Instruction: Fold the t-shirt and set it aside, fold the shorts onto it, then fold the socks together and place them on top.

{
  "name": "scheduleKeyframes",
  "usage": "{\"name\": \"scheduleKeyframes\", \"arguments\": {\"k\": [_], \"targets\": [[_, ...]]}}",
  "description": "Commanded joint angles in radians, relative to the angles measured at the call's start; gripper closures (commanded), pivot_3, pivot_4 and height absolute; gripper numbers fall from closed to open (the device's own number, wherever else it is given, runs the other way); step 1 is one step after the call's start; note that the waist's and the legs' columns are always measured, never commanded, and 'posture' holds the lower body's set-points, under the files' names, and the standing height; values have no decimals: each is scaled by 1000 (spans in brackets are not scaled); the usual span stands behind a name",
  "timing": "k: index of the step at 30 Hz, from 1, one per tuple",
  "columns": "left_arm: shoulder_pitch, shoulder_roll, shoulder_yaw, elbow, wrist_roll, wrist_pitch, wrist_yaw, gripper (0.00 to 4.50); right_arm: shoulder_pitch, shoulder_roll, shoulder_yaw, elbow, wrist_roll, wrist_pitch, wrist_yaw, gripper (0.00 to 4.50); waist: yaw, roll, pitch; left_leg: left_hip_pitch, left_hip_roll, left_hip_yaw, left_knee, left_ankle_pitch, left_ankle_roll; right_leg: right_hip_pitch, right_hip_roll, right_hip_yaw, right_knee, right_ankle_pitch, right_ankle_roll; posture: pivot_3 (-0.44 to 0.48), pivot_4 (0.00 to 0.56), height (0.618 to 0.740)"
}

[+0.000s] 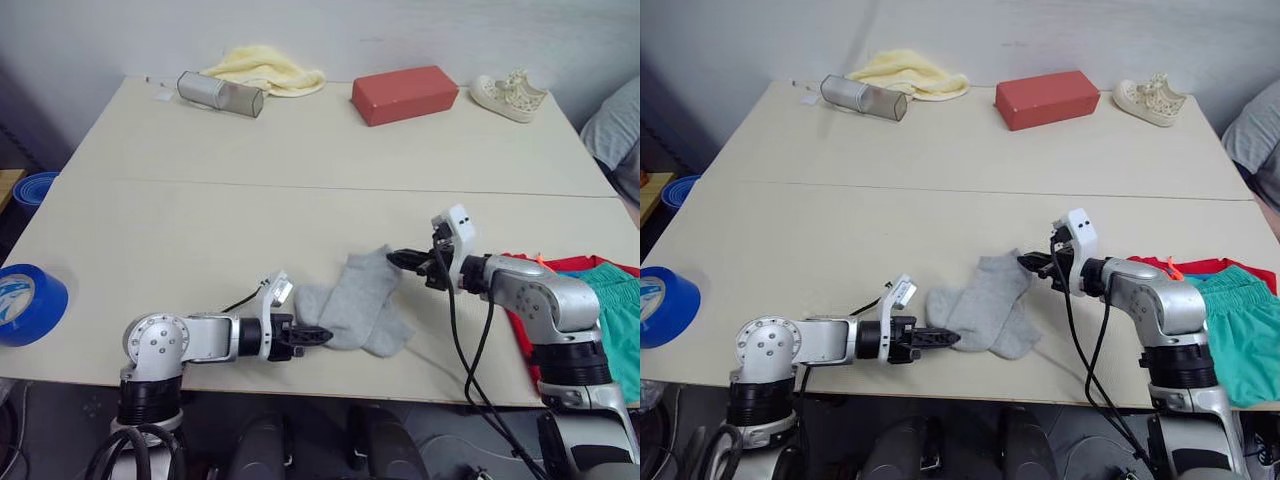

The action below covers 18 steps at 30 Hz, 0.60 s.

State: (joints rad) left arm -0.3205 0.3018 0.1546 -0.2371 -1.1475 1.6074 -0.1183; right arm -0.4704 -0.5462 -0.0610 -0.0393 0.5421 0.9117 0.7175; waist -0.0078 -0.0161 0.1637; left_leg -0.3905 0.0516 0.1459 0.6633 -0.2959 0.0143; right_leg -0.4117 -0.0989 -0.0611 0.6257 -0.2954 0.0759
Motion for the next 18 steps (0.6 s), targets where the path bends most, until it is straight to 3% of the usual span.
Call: {"name": "scheduleKeyframes", "arguments": {"k": [1, 10, 17, 18], "targets": [[2, 63, 9, -53, -27, -16, -100, 4500, 28, -20, -87, -102, 63, -17, 17, 4456, 1, 0, 1, 0, 1, 0, 0, 0, -1, -1, 0, 0, 0, 0, 0, 0, 150, 740], [-1, 207, -6, -65, 5, -142, -308, 4500, 120, -49, -213, -286, 207, 95, -29, 4456, 2, 0, 2, -1, 2, 0, -2, -1, -5, -1, 0, 0, -1, -1, -1, 0, 150, 740], [17, 257, -80, -39, 56, -182, -397, 4500, 174, -19, -202, -339, 238, 95, -85, 4456, 2, 1, 2, -1, 0, 0, -9, -1, -4, -2, -2, 0, -5, -1, -2, 0, 150, 740], [18, 258, -82, -37, 55, -180, -400, 4281, 180, -14, -195, -344, 239, 93, -91, 4493, 2, 1, 2, 0, 0, 0, -10, 0, -4, -2, -2, 0, -6, -1, -2, 0, 150, 740]]}}
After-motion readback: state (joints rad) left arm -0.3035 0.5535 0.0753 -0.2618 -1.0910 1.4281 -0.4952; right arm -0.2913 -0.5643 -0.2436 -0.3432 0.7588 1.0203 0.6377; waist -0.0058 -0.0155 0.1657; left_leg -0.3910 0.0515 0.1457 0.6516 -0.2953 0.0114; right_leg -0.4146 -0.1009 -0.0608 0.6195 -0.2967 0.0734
